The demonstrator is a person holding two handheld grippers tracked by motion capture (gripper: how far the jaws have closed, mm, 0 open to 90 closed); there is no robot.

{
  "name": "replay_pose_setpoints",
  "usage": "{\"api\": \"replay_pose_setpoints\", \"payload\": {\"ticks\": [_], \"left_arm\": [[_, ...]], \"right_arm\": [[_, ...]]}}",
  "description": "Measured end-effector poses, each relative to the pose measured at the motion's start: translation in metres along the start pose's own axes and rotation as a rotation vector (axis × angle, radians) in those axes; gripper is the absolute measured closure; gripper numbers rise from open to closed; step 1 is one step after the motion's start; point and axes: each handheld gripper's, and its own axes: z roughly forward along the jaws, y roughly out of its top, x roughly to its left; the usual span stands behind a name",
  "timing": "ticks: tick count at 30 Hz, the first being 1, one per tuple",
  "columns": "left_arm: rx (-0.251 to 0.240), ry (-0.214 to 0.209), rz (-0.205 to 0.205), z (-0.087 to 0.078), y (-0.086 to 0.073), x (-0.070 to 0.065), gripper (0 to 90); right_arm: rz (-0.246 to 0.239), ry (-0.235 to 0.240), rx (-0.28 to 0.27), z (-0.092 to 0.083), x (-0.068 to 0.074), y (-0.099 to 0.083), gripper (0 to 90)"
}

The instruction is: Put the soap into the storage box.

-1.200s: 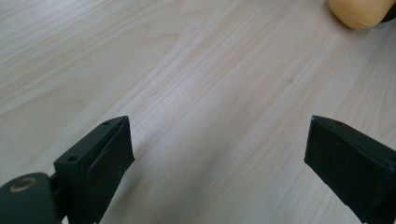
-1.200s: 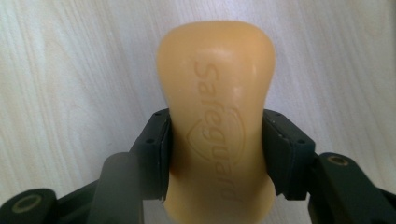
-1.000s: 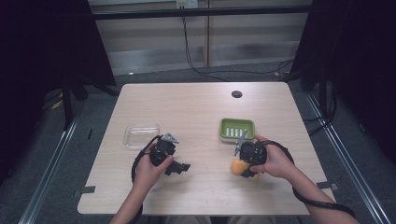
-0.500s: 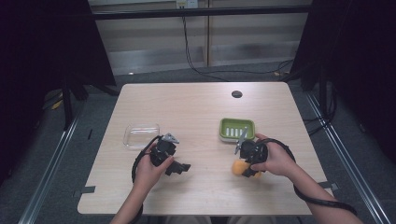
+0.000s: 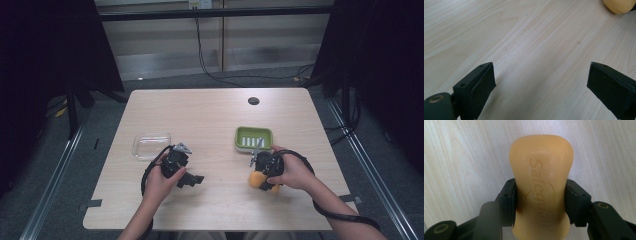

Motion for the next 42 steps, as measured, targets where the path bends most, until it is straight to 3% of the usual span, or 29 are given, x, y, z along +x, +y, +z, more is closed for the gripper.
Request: {"api": "replay_pose_setpoints", "payload": {"ticks": [8,12,16,20,21,24,26,28,29,34,36,37,38,40,41,42], "left_arm": [[-0.002,0.002,-0.001,0.000,0.000,0.000,7.7],[0.007,0.007,0.004,-0.002,0.000,0.001,7.7],[0.011,0.005,0.009,-0.002,0.000,0.002,7.7],[0.010,0.006,0.012,-0.003,0.001,0.001,7.7],[0.033,0.006,0.042,-0.004,0.001,0.003,7.7],[0.029,0.006,0.044,-0.005,0.001,0.003,7.7],[0.029,0.003,0.041,-0.005,0.001,0.003,7.7],[0.005,0.005,0.006,-0.003,0.001,0.000,7.7],[0.026,0.003,0.035,-0.005,0.001,0.002,7.7],[0.033,0.002,0.046,-0.005,0.001,0.003,7.7],[0.001,0.008,0.000,-0.004,0.001,0.000,7.7],[0.001,0.008,0.000,-0.004,0.001,0.000,7.7],[0.031,0.004,0.039,-0.006,0.001,0.003,7.7],[0.029,0.005,0.037,-0.006,0.001,0.003,7.7],[-0.001,0.005,0.002,-0.004,0.000,0.001,7.7],[0.002,0.007,0.004,-0.004,0.000,0.001,7.7]], "right_arm": [[0.049,-0.001,0.034,0.000,0.002,0.003,50.5],[0.029,0.036,0.051,0.000,0.002,0.003,50.7],[0.021,0.029,0.064,-0.002,0.002,0.003,50.7],[0.015,0.023,0.057,-0.005,0.000,0.002,50.8],[0.026,0.019,0.042,-0.008,-0.001,0.001,50.8],[0.024,0.021,0.037,-0.012,-0.003,0.001,50.8],[0.023,0.023,0.040,-0.014,-0.003,0.002,50.8],[0.027,0.026,0.032,-0.017,-0.003,0.003,50.8],[0.017,0.026,0.024,-0.018,-0.004,0.003,50.8],[0.025,0.035,0.007,-0.024,-0.006,0.006,50.8],[0.020,0.032,0.010,-0.027,-0.007,0.008,50.8],[0.020,0.032,0.010,-0.027,-0.007,0.008,50.8],[0.027,0.025,0.008,-0.030,-0.007,0.010,50.8],[0.023,0.029,0.003,-0.032,-0.009,0.011,50.8],[0.032,0.031,0.003,-0.033,-0.009,0.012,50.8],[0.037,0.029,0.001,-0.034,-0.009,0.012,50.8]]}}
